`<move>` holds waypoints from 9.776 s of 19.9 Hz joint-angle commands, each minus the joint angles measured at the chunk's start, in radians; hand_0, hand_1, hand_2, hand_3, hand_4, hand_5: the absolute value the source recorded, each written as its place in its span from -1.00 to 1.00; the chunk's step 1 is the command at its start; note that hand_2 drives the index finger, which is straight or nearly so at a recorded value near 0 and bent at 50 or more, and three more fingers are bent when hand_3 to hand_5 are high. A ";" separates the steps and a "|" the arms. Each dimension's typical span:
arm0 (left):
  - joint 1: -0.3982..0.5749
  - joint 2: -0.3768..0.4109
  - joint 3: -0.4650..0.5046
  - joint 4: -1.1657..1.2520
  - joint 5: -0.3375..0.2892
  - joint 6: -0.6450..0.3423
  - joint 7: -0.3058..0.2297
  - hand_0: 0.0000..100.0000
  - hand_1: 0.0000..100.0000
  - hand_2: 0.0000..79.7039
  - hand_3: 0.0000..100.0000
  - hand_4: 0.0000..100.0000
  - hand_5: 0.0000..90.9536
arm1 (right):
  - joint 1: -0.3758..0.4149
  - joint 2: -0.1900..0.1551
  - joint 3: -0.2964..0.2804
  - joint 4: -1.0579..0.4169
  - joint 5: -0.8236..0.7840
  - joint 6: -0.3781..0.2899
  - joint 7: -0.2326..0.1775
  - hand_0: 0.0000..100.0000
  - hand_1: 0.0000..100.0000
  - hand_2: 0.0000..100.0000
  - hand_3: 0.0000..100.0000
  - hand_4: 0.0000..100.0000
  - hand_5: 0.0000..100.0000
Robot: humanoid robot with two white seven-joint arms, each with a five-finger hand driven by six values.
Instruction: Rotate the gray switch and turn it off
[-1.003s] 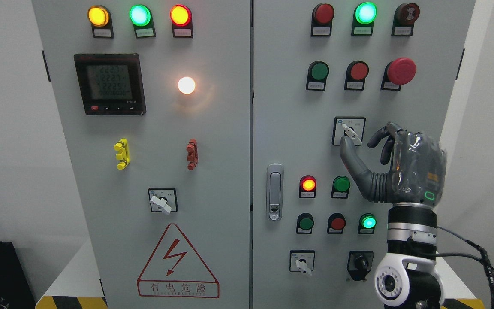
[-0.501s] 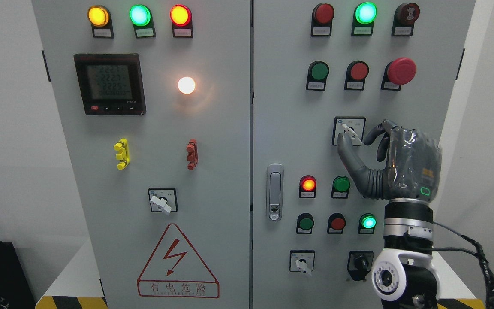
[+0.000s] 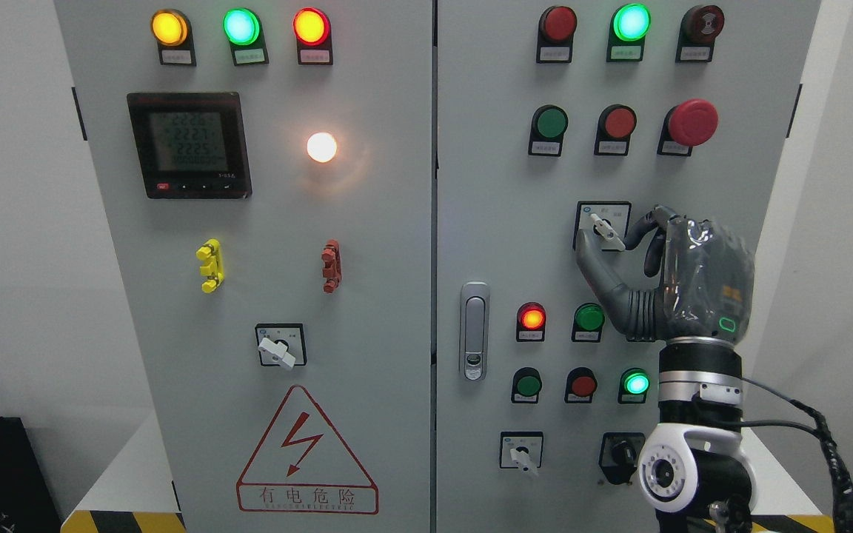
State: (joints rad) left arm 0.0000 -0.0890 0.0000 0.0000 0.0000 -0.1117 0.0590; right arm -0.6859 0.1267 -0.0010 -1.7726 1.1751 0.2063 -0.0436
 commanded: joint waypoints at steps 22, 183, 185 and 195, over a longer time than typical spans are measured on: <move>-0.009 0.000 0.008 -0.025 0.020 0.000 -0.001 -0.76 -0.22 -1.00 -1.00 -1.00 -1.00 | -0.034 0.001 0.009 0.041 0.000 0.016 0.002 -0.70 -0.52 0.34 0.98 0.99 1.00; -0.009 0.000 0.008 -0.025 0.020 0.000 -0.001 -0.76 -0.22 -1.00 -1.00 -1.00 -1.00 | -0.046 0.001 0.013 0.039 -0.003 0.021 0.030 0.19 -0.49 0.66 1.00 1.00 1.00; -0.009 0.000 0.008 -0.025 0.020 0.000 -0.001 -0.76 -0.22 -1.00 -1.00 -1.00 -1.00 | -0.046 0.001 0.013 0.039 -0.003 0.021 0.030 0.20 -0.49 0.66 1.00 1.00 1.00; -0.009 0.000 0.008 -0.025 0.020 0.000 -0.001 -0.76 -0.22 -1.00 -1.00 -1.00 -1.00 | -0.044 0.001 0.013 0.039 -0.003 0.019 0.030 0.06 -0.69 0.66 1.00 1.00 1.00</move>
State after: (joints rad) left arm 0.0000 -0.0890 0.0000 0.0000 0.0000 -0.1116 0.0590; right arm -0.7308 0.1274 0.0000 -1.7334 1.1723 0.2262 -0.0146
